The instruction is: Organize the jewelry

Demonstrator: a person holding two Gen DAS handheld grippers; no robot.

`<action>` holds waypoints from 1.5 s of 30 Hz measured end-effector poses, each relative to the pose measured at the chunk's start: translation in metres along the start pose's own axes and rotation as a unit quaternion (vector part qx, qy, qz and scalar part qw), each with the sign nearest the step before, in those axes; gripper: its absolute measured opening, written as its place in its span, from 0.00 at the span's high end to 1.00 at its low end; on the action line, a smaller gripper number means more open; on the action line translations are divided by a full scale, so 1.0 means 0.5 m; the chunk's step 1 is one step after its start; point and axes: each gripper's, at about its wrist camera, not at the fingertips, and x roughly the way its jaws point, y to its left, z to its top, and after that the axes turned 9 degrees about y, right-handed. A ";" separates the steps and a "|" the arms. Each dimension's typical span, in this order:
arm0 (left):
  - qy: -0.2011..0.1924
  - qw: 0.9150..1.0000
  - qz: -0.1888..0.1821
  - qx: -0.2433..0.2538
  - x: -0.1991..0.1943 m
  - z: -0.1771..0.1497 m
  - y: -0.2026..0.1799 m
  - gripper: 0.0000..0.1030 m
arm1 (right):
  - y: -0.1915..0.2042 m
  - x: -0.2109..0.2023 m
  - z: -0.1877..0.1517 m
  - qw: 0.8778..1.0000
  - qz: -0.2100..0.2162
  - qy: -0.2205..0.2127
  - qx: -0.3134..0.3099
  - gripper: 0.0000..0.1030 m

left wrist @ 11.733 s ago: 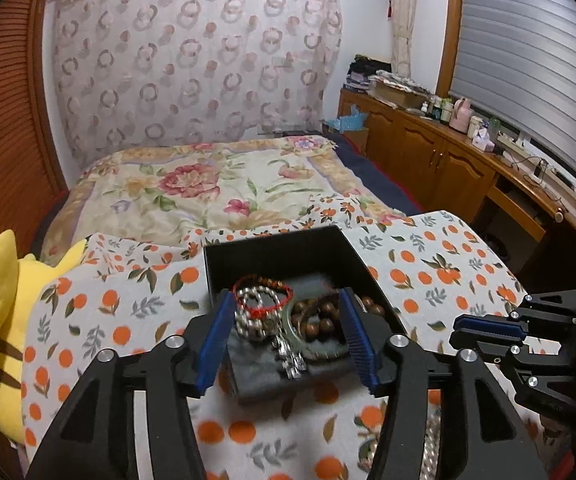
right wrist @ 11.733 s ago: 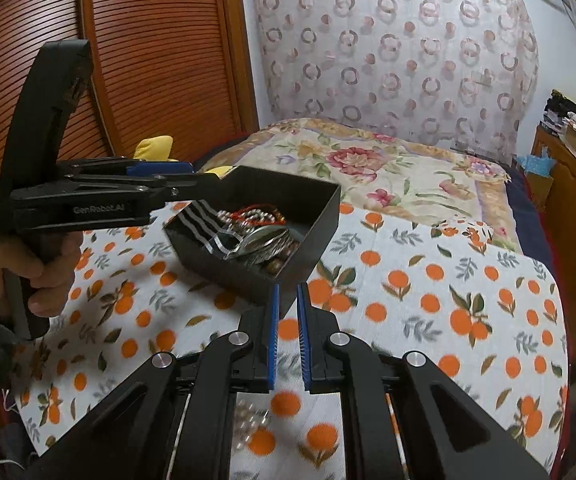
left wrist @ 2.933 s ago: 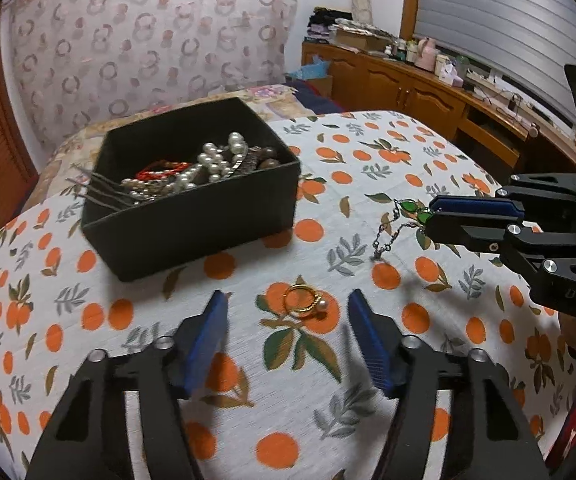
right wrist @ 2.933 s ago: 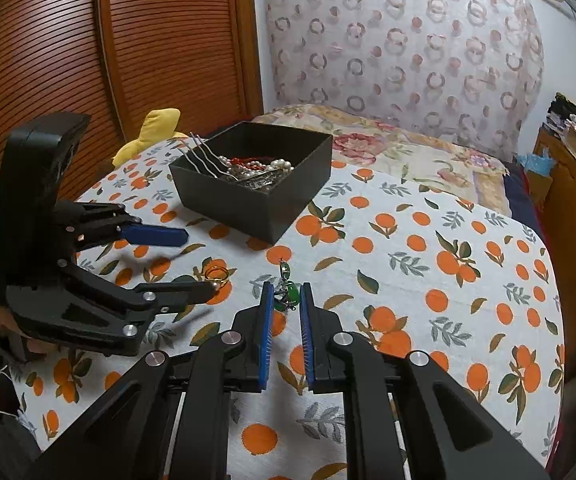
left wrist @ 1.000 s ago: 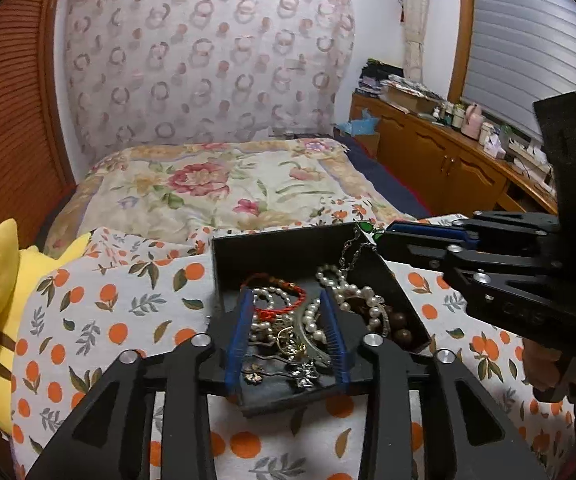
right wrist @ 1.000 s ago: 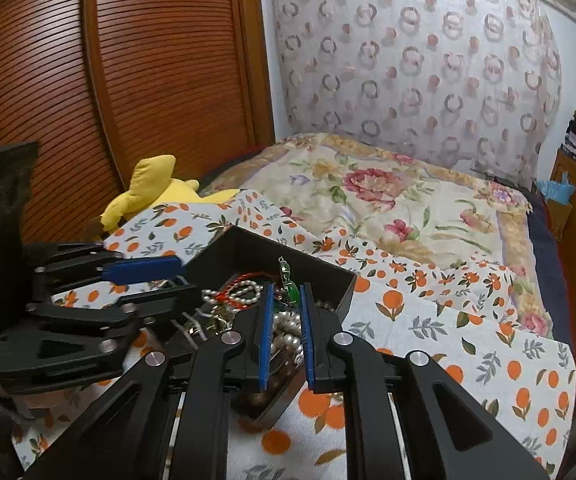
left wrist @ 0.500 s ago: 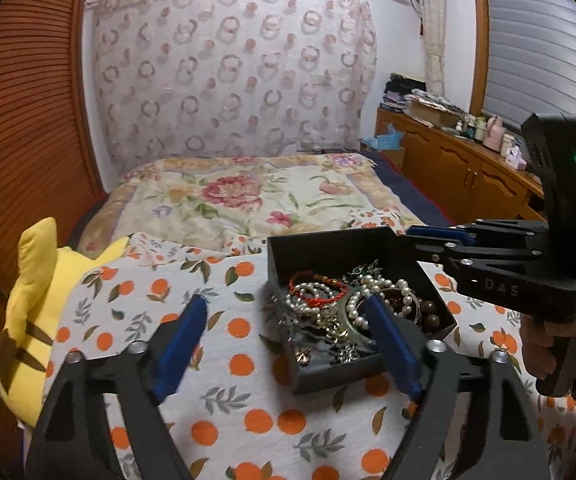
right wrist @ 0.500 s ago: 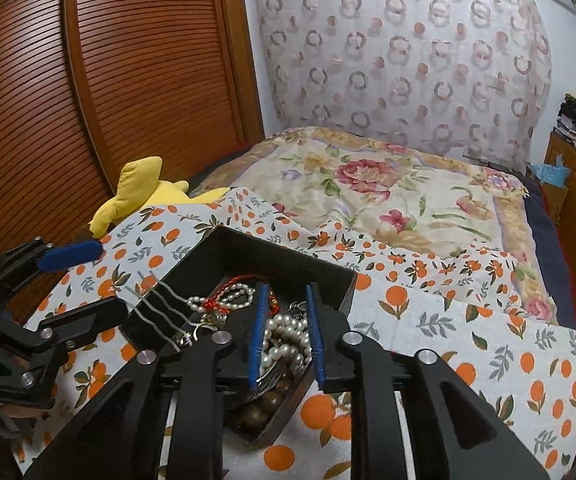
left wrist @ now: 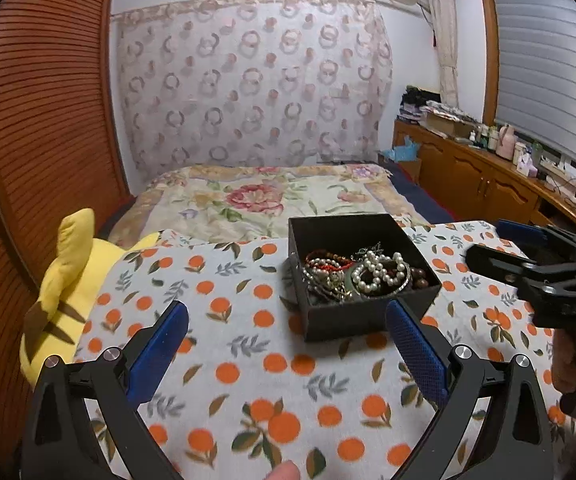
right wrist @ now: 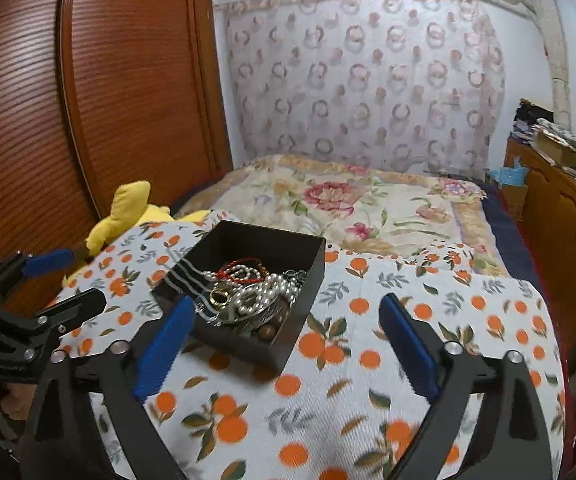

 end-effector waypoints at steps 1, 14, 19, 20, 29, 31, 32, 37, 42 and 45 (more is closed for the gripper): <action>-0.002 1.000 0.006 0.000 -0.009 -0.008 -0.001 0.07 | 0.004 -0.015 -0.009 1.000 -0.002 -0.005 0.003 0.03; -0.002 1.000 0.009 -0.010 -0.095 -0.084 -0.021 0.07 | 0.012 -0.159 -0.126 0.997 -0.041 -0.050 0.047 0.02; -0.012 1.000 0.006 -0.009 -0.119 -0.092 -0.027 0.07 | 0.020 -0.179 -0.141 0.996 -0.054 -0.057 0.047 0.02; -0.014 1.000 0.005 -0.009 -0.122 -0.092 -0.028 0.07 | 0.021 -0.181 -0.142 0.996 -0.054 -0.058 0.048 0.02; -0.026 1.000 0.004 -0.012 -0.137 -0.093 -0.030 0.07 | 0.023 -0.190 -0.146 0.995 -0.058 -0.066 0.050 0.02; -0.026 1.000 0.004 -0.012 -0.137 -0.093 -0.030 0.07 | 0.022 -0.190 -0.147 0.995 -0.058 -0.067 0.051 0.02; -0.026 1.000 0.004 -0.011 -0.137 -0.093 -0.031 0.07 | 0.022 -0.190 -0.146 0.995 -0.058 -0.066 0.051 0.02; -0.026 1.000 0.004 -0.011 -0.137 -0.093 -0.031 0.07 | 0.021 -0.190 -0.147 0.994 -0.061 -0.067 0.054 0.02; -0.027 1.000 0.004 -0.011 -0.138 -0.093 -0.031 0.07 | 0.022 -0.191 -0.148 0.994 -0.063 -0.068 0.054 0.02; -0.029 1.000 0.005 -0.010 -0.143 -0.091 -0.035 0.07 | 0.022 -0.191 -0.149 0.994 -0.063 -0.068 0.054 0.02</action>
